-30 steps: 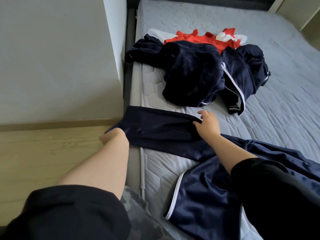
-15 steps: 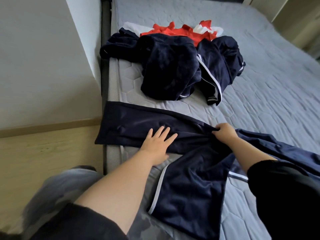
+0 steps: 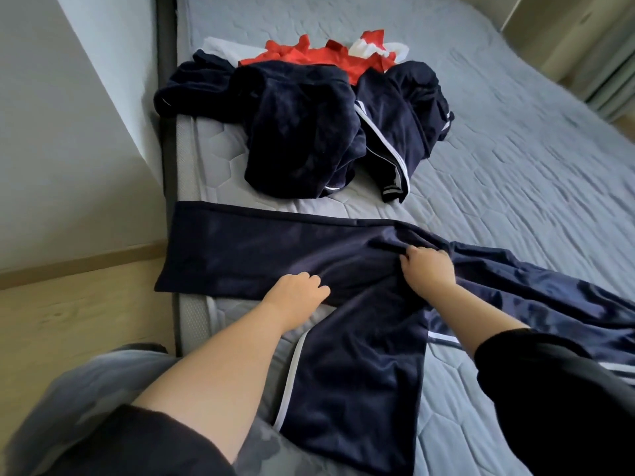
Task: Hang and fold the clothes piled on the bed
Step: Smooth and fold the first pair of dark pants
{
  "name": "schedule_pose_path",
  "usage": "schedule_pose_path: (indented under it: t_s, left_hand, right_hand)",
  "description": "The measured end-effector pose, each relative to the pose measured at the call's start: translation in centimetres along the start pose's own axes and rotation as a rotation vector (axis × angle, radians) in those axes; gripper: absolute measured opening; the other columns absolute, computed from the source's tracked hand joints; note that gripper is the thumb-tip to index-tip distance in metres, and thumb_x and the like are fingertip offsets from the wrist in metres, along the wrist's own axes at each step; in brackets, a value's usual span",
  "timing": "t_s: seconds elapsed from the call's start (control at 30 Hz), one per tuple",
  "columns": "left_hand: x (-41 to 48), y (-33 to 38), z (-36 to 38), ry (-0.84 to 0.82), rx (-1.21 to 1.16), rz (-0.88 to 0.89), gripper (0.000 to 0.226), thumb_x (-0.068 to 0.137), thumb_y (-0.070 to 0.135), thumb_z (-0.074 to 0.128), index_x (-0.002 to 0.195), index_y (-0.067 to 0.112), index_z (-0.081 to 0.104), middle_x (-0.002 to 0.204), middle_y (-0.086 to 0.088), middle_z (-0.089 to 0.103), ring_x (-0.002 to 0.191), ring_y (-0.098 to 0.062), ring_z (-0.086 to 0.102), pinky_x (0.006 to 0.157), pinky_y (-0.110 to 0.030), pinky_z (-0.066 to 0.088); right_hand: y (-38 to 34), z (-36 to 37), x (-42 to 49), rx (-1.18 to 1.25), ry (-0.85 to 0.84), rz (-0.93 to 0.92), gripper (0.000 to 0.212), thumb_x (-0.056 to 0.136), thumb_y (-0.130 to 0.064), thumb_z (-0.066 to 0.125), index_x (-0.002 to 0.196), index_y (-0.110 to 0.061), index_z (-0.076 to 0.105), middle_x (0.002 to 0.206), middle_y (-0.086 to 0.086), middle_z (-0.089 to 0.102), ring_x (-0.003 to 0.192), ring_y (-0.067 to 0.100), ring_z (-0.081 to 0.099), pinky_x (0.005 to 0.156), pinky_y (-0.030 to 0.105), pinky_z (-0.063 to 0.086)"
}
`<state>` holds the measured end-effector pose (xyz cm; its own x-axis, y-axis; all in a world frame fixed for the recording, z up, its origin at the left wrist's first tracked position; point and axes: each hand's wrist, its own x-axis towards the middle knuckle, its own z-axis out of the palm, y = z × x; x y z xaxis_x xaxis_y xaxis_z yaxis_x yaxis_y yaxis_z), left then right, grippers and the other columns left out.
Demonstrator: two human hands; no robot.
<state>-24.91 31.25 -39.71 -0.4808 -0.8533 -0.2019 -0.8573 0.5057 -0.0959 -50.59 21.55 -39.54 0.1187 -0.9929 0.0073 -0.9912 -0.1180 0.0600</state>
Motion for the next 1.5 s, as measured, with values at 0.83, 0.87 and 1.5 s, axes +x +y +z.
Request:
schedule_pose_path:
  t_s: [0.83, 0.87, 1.5]
  left_hand:
    - [-0.5, 2.7, -1.9, -0.170, -1.323, -0.623, 0.027, 0.082, 0.000, 0.053, 0.102, 0.011, 0.068, 0.093, -0.006, 0.062, 0.086, -0.022, 0.057, 0.073, -0.023, 0.043]
    - [-0.6, 2.2, -2.1, -0.147, -1.465, -0.662, 0.024, 0.082, -0.004, 0.054, 0.099, 0.006, 0.068, 0.092, -0.010, 0.062, 0.087, -0.023, 0.057, 0.078, -0.024, 0.044]
    - [-1.6, -0.8, -3.3, 0.107, -0.905, -0.802, 0.026, 0.087, 0.011, 0.059, 0.110, 0.024, 0.062, 0.110, 0.003, 0.057, 0.092, -0.019, 0.059, 0.068, -0.029, 0.045]
  right_hand:
    - [0.4, -1.9, -10.1, 0.280, 0.130, 0.272, 0.030, 0.097, -0.025, 0.039, 0.070, -0.012, 0.043, 0.073, 0.019, 0.064, 0.071, 0.042, 0.060, 0.059, 0.036, 0.030]
    - [0.3, -2.1, -10.7, 0.315, 0.231, 0.175, 0.033, 0.094, -0.022, 0.042, 0.063, -0.013, 0.040, 0.063, 0.017, 0.060, 0.061, 0.040, 0.058, 0.054, 0.034, 0.029]
    - [-5.3, -6.0, -3.4, 1.820, -0.545, 0.582, 0.028, 0.095, -0.037, 0.052, 0.097, -0.013, 0.065, 0.082, 0.004, 0.070, 0.074, 0.017, 0.068, 0.065, 0.027, 0.053]
